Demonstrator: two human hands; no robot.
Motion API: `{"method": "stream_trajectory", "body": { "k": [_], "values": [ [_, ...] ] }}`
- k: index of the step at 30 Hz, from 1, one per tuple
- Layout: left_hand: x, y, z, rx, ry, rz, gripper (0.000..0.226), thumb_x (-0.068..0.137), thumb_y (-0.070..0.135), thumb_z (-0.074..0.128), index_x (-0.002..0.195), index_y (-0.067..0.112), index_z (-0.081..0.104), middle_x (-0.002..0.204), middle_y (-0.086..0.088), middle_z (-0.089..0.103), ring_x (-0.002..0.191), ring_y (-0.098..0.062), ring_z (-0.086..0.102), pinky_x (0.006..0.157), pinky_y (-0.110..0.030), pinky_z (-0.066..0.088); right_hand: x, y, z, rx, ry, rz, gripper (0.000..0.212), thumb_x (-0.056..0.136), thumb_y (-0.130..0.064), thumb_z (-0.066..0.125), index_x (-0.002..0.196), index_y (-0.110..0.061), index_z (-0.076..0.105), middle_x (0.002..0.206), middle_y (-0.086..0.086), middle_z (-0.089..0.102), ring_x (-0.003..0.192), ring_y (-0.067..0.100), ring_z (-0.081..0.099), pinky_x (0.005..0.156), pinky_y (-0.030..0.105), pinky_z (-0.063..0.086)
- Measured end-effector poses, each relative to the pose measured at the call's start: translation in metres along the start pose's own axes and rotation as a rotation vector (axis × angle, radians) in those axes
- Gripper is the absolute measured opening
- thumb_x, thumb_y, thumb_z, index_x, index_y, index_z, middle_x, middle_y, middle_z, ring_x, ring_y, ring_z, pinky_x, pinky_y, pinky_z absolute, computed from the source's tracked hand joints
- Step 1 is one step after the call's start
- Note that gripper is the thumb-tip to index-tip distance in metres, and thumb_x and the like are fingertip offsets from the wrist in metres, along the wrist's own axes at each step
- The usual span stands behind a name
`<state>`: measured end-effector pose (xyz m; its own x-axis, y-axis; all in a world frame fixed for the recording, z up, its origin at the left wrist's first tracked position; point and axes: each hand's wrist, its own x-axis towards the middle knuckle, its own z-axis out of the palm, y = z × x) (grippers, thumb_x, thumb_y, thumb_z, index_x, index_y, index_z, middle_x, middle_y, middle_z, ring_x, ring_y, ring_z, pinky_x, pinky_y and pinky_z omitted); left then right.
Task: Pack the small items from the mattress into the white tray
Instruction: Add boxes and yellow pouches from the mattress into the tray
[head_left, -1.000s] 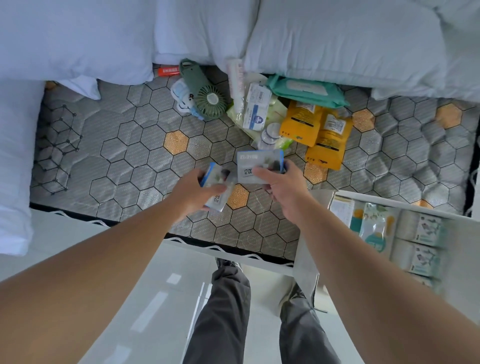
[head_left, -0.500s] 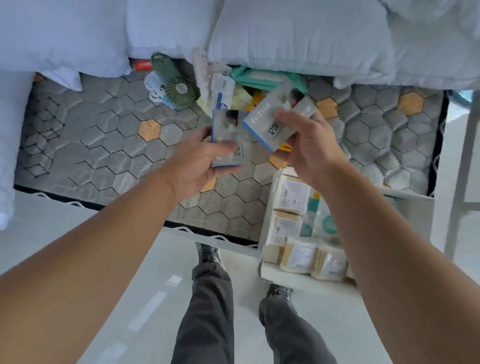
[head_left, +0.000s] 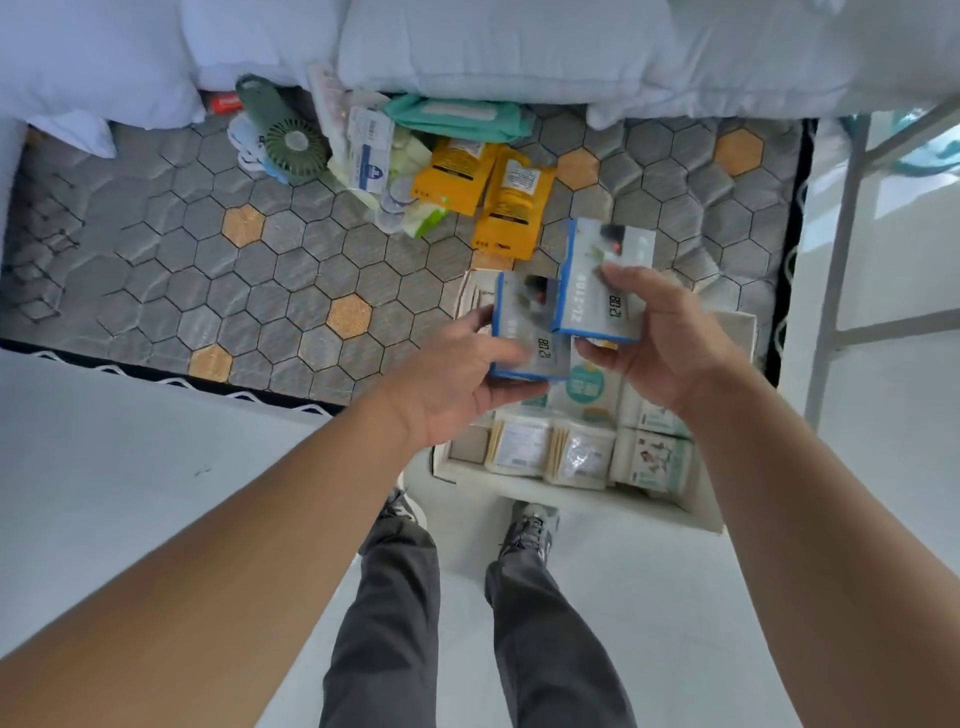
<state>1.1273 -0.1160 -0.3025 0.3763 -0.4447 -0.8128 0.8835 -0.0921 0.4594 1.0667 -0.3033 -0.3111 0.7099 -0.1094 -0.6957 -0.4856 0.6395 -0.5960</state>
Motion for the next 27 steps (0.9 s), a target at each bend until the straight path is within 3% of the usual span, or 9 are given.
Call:
{"method": "stream_trajectory", "body": {
  "k": [4, 7, 10, 17, 21, 23, 25, 26, 27],
  "values": [
    [0.013, -0.031, 0.008, -0.012, 0.199, -0.024, 0.035, 0.088, -0.01, 0.065, 0.121, -0.002, 0.059, 0.113, -0.019, 0.068, 0.089, -0.024, 0.069, 0.063, -0.027, 0.062, -0.014, 0.022, -0.021, -0.013, 0.053, -0.013, 0.01, 0.092, -0.021, 0.067, 0.099, -0.018, 0.062, 0.086, 0.005, 0.069, 0.074, 0.02, 0.066, 0.055, 0.03, 0.056],
    [0.025, -0.046, 0.013, 0.017, 0.29, -0.04, 0.027, 0.096, 0.0, 0.06, 0.122, 0.006, 0.059, 0.109, -0.014, 0.068, 0.085, -0.024, 0.07, 0.071, -0.033, 0.063, -0.023, 0.038, -0.036, -0.019, 0.085, -0.007, 0.006, 0.092, -0.02, 0.068, 0.094, -0.019, 0.063, 0.084, 0.004, 0.07, 0.074, 0.02, 0.067, 0.058, 0.031, 0.056],
    [0.04, -0.056, 0.012, -0.005, 0.403, 0.029, 0.037, 0.102, 0.009, 0.055, 0.139, 0.013, 0.052, 0.122, -0.015, 0.062, 0.097, -0.032, 0.07, 0.072, -0.044, 0.064, -0.029, 0.056, -0.047, 0.0, 0.113, 0.014, 0.007, 0.091, -0.02, 0.069, 0.095, -0.021, 0.062, 0.088, 0.004, 0.071, 0.076, 0.02, 0.069, 0.058, 0.03, 0.056],
    [0.052, -0.061, 0.023, -0.112, 0.552, 0.176, 0.041, 0.103, 0.016, 0.053, 0.143, 0.024, 0.049, 0.123, -0.013, 0.063, 0.102, -0.034, 0.069, 0.077, -0.047, 0.064, -0.036, 0.074, -0.045, -0.022, 0.11, 0.063, 0.012, 0.092, -0.02, 0.069, 0.102, -0.018, 0.064, 0.089, 0.005, 0.074, 0.076, 0.019, 0.07, 0.058, 0.031, 0.056],
    [0.055, -0.06, 0.029, -0.037, 0.826, 0.117, 0.028, 0.096, 0.021, 0.063, 0.122, 0.011, 0.065, 0.113, -0.012, 0.072, 0.089, -0.028, 0.072, 0.074, -0.036, 0.061, -0.035, 0.076, -0.039, -0.072, 0.131, 0.081, 0.017, 0.091, -0.021, 0.072, 0.107, -0.018, 0.068, 0.094, 0.005, 0.075, 0.078, 0.02, 0.071, 0.059, 0.031, 0.055],
    [0.051, -0.055, 0.036, -0.033, 0.893, 0.039, 0.022, 0.097, 0.018, 0.058, 0.114, 0.005, 0.063, 0.122, -0.017, 0.068, 0.103, -0.033, 0.069, 0.077, -0.039, 0.056, -0.033, 0.075, -0.036, -0.093, 0.154, 0.079, 0.022, 0.09, -0.022, 0.074, 0.111, -0.018, 0.068, 0.095, 0.005, 0.076, 0.077, 0.019, 0.071, 0.057, 0.03, 0.055],
    [0.054, -0.049, 0.041, -0.049, 0.84, -0.06, 0.036, 0.102, 0.015, 0.048, 0.134, 0.0, 0.053, 0.141, -0.02, 0.055, 0.124, -0.036, 0.058, 0.094, -0.044, 0.05, -0.03, 0.075, -0.034, -0.1, 0.182, 0.076, 0.029, 0.09, -0.022, 0.075, 0.116, -0.016, 0.067, 0.096, 0.005, 0.075, 0.074, 0.017, 0.072, 0.055, 0.029, 0.055],
    [0.053, -0.045, 0.04, -0.064, 0.81, -0.09, 0.04, 0.102, 0.014, 0.046, 0.14, 0.0, 0.049, 0.145, -0.019, 0.052, 0.125, -0.035, 0.056, 0.093, -0.044, 0.05, -0.028, 0.076, -0.033, -0.105, 0.197, 0.071, 0.031, 0.089, -0.022, 0.075, 0.118, -0.015, 0.067, 0.097, 0.005, 0.075, 0.072, 0.016, 0.072, 0.055, 0.028, 0.055],
    [0.054, -0.042, 0.036, -0.077, 0.81, -0.117, 0.04, 0.101, 0.015, 0.047, 0.139, 0.002, 0.052, 0.144, -0.018, 0.054, 0.118, -0.032, 0.06, 0.083, -0.043, 0.053, -0.027, 0.076, -0.032, -0.113, 0.211, 0.067, 0.031, 0.089, -0.022, 0.076, 0.118, -0.015, 0.067, 0.098, 0.004, 0.075, 0.072, 0.016, 0.072, 0.055, 0.028, 0.055]
  ]
}}
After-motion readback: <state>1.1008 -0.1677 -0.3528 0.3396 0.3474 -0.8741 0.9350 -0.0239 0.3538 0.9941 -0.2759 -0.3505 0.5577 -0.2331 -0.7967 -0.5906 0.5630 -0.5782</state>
